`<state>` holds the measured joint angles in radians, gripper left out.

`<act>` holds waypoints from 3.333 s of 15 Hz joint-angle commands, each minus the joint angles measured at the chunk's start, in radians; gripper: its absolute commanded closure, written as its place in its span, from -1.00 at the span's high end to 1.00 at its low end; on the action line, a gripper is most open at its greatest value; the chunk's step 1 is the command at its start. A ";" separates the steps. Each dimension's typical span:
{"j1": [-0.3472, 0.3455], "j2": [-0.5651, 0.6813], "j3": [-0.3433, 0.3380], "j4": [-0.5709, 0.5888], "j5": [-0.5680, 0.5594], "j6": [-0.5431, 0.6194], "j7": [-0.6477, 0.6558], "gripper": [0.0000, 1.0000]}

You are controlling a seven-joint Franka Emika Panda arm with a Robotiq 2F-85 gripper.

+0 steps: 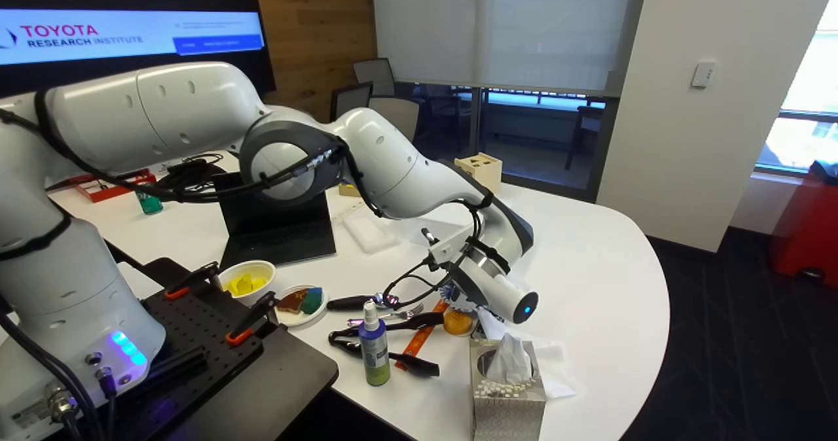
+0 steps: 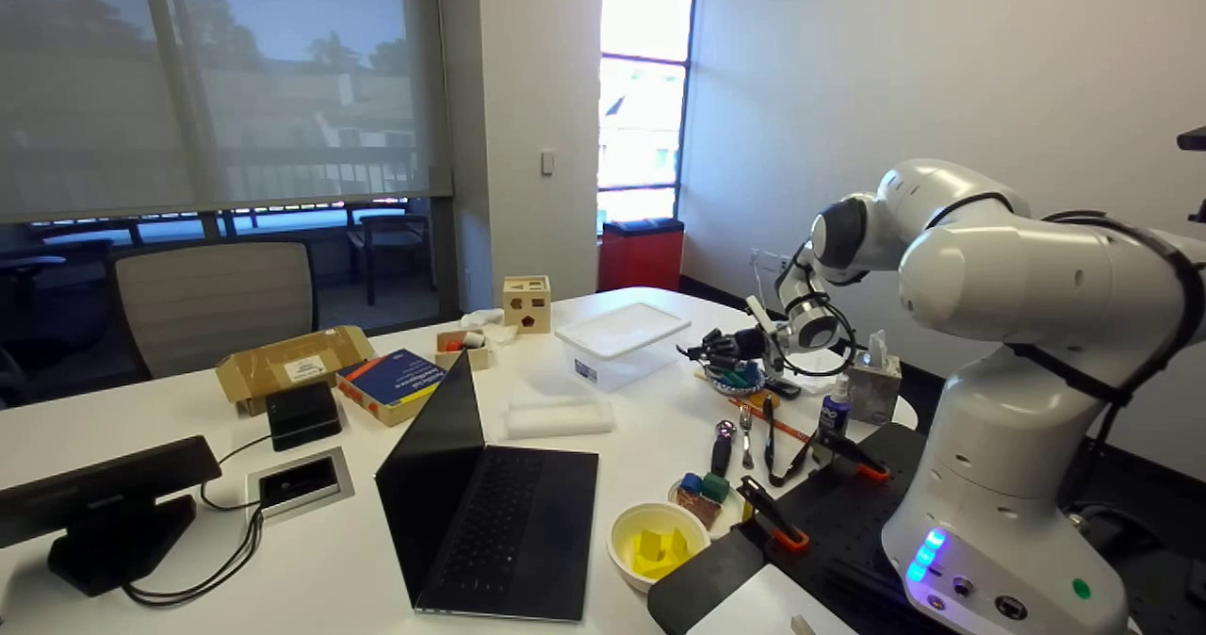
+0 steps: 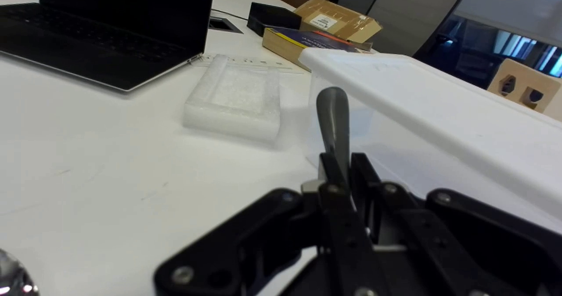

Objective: Use the silver spoon to stir the blocks in the bowl.

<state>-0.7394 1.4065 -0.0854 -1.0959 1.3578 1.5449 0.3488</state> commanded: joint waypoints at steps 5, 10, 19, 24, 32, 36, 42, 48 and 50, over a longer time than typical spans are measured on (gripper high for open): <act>-0.038 0.010 -0.026 0.032 0.007 0.020 0.056 -0.94; -0.039 -0.021 -0.039 0.031 -0.009 0.063 0.036 -0.94; 0.073 -0.285 -0.049 -0.275 -0.059 0.035 -0.043 -0.94; 0.262 -0.416 -0.114 -0.490 -0.109 0.220 -0.038 -0.94; 0.645 -0.538 -0.125 -0.794 -0.147 0.708 0.065 -0.94; 0.748 -0.547 -0.129 -0.871 -0.227 0.849 0.191 -0.94; 0.749 -0.573 -0.132 -0.960 -0.297 0.909 0.243 -0.94; 0.720 -0.556 -0.129 -0.967 -0.321 0.885 0.246 -0.22; 0.715 -0.556 -0.129 -0.966 -0.320 0.887 0.246 0.07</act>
<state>-0.0074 0.8863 -0.2222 -2.0356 1.0658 2.4372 0.5588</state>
